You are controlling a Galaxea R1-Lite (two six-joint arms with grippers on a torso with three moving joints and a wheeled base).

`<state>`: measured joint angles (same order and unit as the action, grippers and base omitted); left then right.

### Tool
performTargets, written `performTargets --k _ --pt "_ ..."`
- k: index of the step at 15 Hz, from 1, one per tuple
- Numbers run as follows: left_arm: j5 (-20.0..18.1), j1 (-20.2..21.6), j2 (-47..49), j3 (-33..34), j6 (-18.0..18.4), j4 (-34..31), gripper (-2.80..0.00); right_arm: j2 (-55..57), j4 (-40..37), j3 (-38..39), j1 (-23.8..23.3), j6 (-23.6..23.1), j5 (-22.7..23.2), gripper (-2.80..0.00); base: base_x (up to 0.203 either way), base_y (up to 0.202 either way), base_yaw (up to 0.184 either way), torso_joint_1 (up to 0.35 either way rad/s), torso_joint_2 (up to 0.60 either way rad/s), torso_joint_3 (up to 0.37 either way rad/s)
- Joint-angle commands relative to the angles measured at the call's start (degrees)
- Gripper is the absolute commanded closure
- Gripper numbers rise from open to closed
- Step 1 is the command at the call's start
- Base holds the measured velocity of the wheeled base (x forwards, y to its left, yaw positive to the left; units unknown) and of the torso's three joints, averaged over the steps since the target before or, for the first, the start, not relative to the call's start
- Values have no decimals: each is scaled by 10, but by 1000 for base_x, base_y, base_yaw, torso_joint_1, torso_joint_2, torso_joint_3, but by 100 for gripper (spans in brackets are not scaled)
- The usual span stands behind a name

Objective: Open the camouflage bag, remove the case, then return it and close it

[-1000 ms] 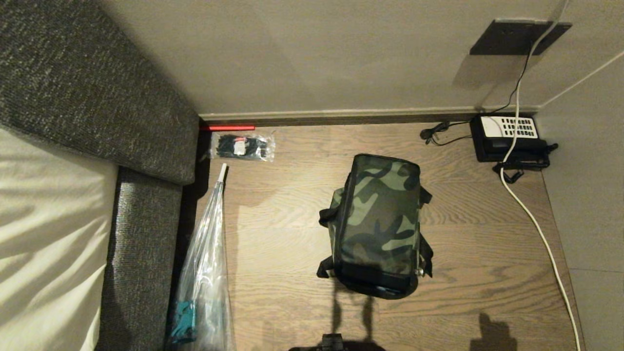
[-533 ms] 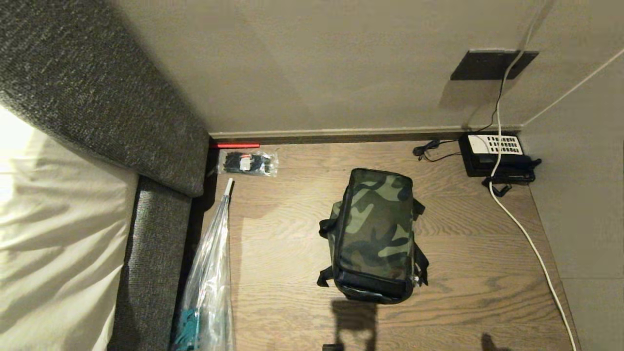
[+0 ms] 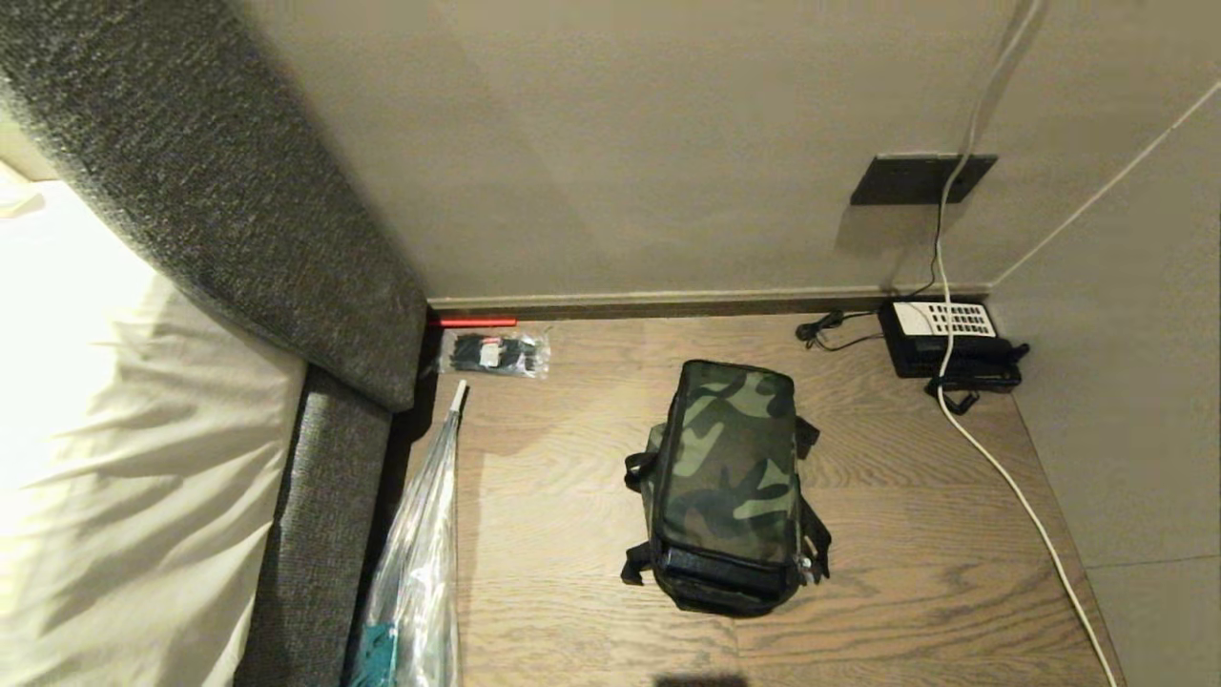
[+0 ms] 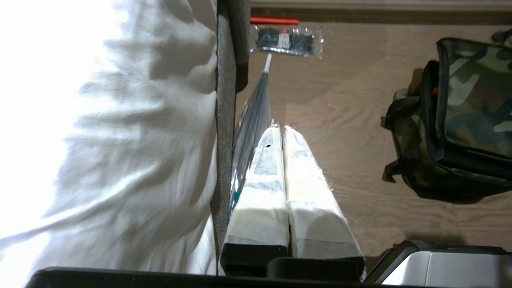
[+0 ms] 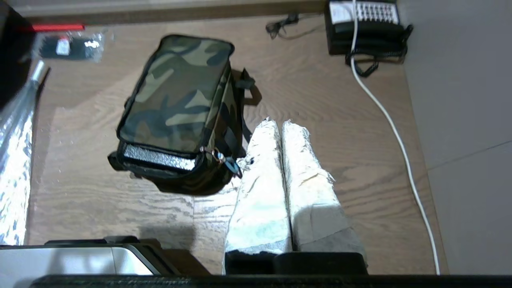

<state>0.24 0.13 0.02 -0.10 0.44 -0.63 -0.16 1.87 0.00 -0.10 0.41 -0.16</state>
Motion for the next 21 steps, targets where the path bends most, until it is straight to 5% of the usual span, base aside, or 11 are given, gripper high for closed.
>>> performTargets --k 1,21 --pt "0 0 -1 0 0 0 0 -6 1 8 0 0 0 0 0 0 0 5 -1 209" --pt "0 0 -1 0 0 0 0 -6 1 8 0 0 0 0 0 0 0 2 3 206"
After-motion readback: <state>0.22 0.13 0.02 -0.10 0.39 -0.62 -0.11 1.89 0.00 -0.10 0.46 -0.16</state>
